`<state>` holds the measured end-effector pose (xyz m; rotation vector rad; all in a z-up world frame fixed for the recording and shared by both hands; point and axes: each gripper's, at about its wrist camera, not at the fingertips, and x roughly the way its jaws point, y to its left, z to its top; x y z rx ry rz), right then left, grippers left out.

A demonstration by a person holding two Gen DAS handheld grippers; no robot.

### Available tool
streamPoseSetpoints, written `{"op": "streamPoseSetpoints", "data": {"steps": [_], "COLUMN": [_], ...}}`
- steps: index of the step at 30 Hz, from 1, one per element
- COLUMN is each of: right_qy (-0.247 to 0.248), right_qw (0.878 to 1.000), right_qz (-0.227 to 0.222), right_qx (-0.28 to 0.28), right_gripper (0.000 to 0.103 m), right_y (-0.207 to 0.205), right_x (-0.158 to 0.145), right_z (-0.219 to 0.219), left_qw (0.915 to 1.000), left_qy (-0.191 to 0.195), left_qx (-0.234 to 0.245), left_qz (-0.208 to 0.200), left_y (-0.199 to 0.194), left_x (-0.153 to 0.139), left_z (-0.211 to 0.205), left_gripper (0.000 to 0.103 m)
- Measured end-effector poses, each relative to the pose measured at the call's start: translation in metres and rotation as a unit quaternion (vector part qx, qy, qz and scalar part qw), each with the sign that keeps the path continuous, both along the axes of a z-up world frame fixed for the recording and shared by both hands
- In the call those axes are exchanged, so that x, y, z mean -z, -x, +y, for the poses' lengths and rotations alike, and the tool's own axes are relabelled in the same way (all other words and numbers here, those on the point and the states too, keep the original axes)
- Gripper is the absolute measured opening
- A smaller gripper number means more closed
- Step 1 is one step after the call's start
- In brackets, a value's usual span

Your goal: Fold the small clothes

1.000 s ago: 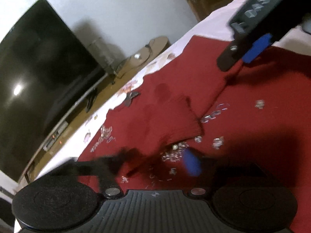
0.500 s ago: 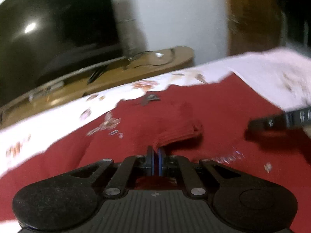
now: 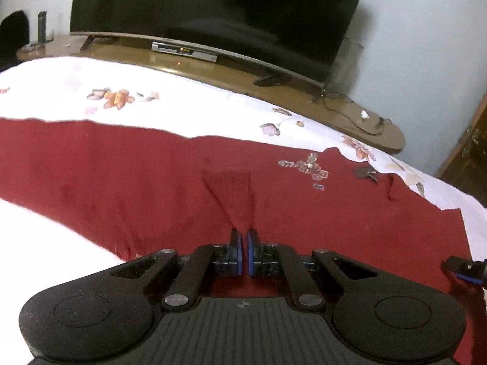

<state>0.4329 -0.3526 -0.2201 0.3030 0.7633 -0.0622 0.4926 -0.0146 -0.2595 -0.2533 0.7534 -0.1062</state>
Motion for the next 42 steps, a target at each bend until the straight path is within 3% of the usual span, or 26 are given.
{"op": "streamPoseSetpoints", "data": {"steps": [5, 9, 15, 18, 19, 21, 23, 25, 26, 29, 32, 34, 37, 40, 42], "right_qy": [0.007, 0.011, 0.003, -0.017, -0.021, -0.036, -0.029, 0.018, 0.046, 0.047, 0.053, 0.048, 0.060, 0.055, 0.051], "right_qw": [1.000, 0.999, 0.998, 0.998, 0.997, 0.998, 0.998, 0.998, 0.996, 0.997, 0.997, 0.997, 0.998, 0.998, 0.998], "right_qz": [-0.020, -0.021, -0.010, -0.008, -0.007, 0.003, 0.007, 0.005, 0.009, 0.014, -0.027, -0.043, 0.014, 0.011, 0.002], "right_qx": [0.005, 0.034, 0.059, 0.068, 0.068, 0.060, 0.055, 0.065, 0.080, 0.063, 0.053, 0.036, 0.028, 0.030, 0.026], "right_gripper": [0.057, 0.057, 0.057, 0.056, 0.054, 0.031, 0.026, 0.022, 0.021, 0.022, 0.026, 0.027, 0.027, 0.027, 0.029], "right_y": [-0.004, -0.016, -0.039, -0.049, -0.053, -0.062, -0.063, -0.063, -0.064, -0.062, -0.049, -0.048, -0.067, -0.064, -0.058], "right_x": [-0.014, -0.014, -0.007, -0.002, 0.000, 0.006, 0.008, 0.005, 0.007, 0.006, -0.018, -0.024, 0.004, 0.004, -0.008], "right_z": [-0.012, -0.039, -0.068, -0.077, -0.079, -0.081, -0.079, -0.078, -0.082, -0.084, -0.075, -0.066, -0.059, -0.062, -0.058], "left_qw": [0.9999, 0.9995, 0.9988, 0.9988, 0.9988, 0.9992, 0.9994, 0.9991, 0.9993, 0.9998, 0.9991, 0.9990, 0.9997, 0.9998, 0.9990], "left_qy": [0.000, 0.027, 0.015, 0.005, 0.001, -0.005, -0.006, -0.025, -0.027, -0.014, -0.025, -0.030, -0.022, -0.017, -0.039], "left_qx": [0.014, -0.006, -0.045, -0.040, -0.036, -0.013, 0.012, 0.030, 0.025, 0.013, 0.022, 0.027, 0.012, 0.004, 0.006], "left_qz": [0.007, 0.015, -0.015, -0.027, -0.034, -0.037, -0.031, -0.016, 0.002, 0.002, -0.027, -0.018, 0.002, 0.004, -0.021], "left_y": [0.000, -0.002, 0.010, 0.010, 0.010, 0.006, -0.001, -0.011, -0.017, -0.018, -0.016, -0.025, -0.033, -0.023, -0.014], "left_x": [-0.001, -0.004, -0.017, -0.024, -0.026, -0.029, -0.025, -0.014, -0.006, -0.008, -0.020, -0.018, -0.001, -0.007, -0.014], "left_z": [-0.006, 0.009, 0.022, 0.023, 0.021, 0.011, -0.002, -0.015, -0.018, -0.015, -0.021, -0.025, -0.017, -0.010, -0.009], "left_gripper": [0.004, 0.008, 0.011, 0.011, 0.011, 0.011, 0.011, 0.011, 0.011, 0.011, 0.011, 0.011, 0.011, 0.011, 0.011]}}
